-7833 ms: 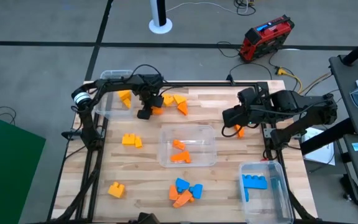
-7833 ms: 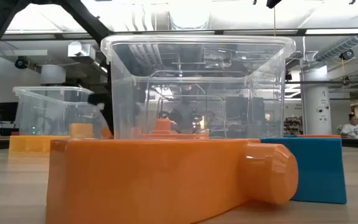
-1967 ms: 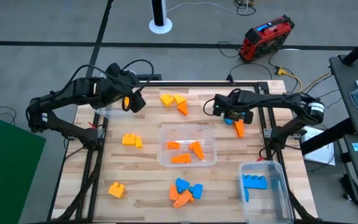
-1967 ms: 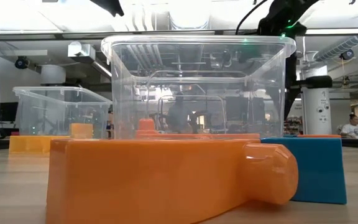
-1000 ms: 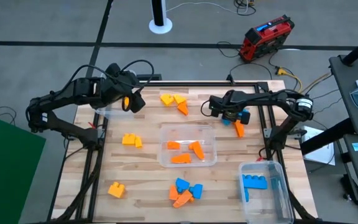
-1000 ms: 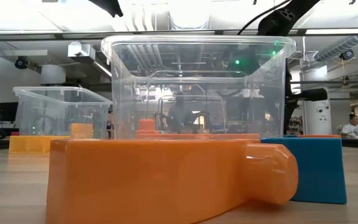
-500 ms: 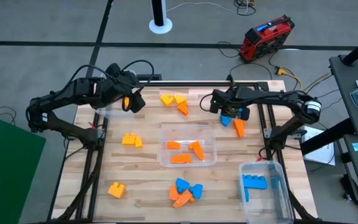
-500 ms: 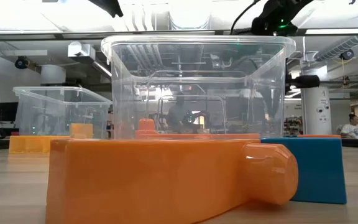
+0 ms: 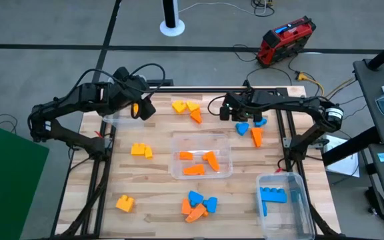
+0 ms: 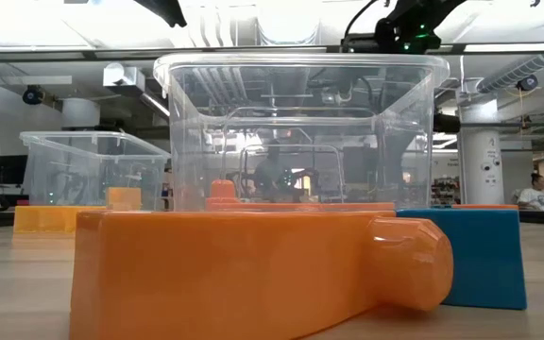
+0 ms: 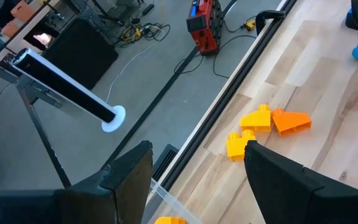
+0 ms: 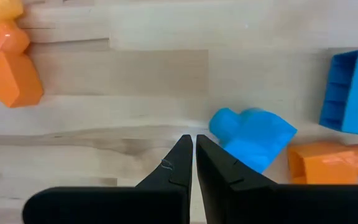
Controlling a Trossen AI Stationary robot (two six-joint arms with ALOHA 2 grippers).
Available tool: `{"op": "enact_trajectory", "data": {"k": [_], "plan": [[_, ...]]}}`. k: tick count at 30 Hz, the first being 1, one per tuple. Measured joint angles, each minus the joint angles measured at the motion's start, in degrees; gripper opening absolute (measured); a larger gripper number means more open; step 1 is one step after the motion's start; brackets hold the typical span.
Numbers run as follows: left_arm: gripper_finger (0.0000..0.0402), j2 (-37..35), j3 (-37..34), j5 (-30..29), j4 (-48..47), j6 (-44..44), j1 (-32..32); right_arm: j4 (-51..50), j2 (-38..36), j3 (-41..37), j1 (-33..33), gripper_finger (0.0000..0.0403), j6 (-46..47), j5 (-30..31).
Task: Sort blocks
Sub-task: Put the blue game piece into the bottom right transparent bin
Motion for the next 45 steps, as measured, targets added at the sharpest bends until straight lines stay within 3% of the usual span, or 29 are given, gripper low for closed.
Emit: {"op": "enact_trajectory", "data": {"k": [12, 20, 28, 35, 45], "plan": [[0.023, 0.0, 0.0, 0.0, 0.1, 0.5, 0.7, 0.8, 0.0, -0.4, -0.3, 0.0013, 0.0, 2.5], [0.023, 0.0, 0.0, 0.0, 0.2, 1.6, 1.1, 0.1, 0.0, -0.9, -0.5, 0.0027, -0.6, -0.7], [0.023, -0.1, 0.0, 0.0, 0.2, 3.5, 1.3, -2.9, 0.0, -3.3, -0.5, 0.014, 3.9, -2.1], [0.023, -0.1, 0.0, 0.0, 0.5, 5.1, 3.4, -2.3, 1.4, -3.5, -0.8, 0.024, 4.5, 2.9], [0.023, -0.2, 0.0, 0.0, 0.5, 6.3, 5.4, -2.4, 9.9, -3.5, -0.9, 0.0313, 1.1, 2.1]]}}
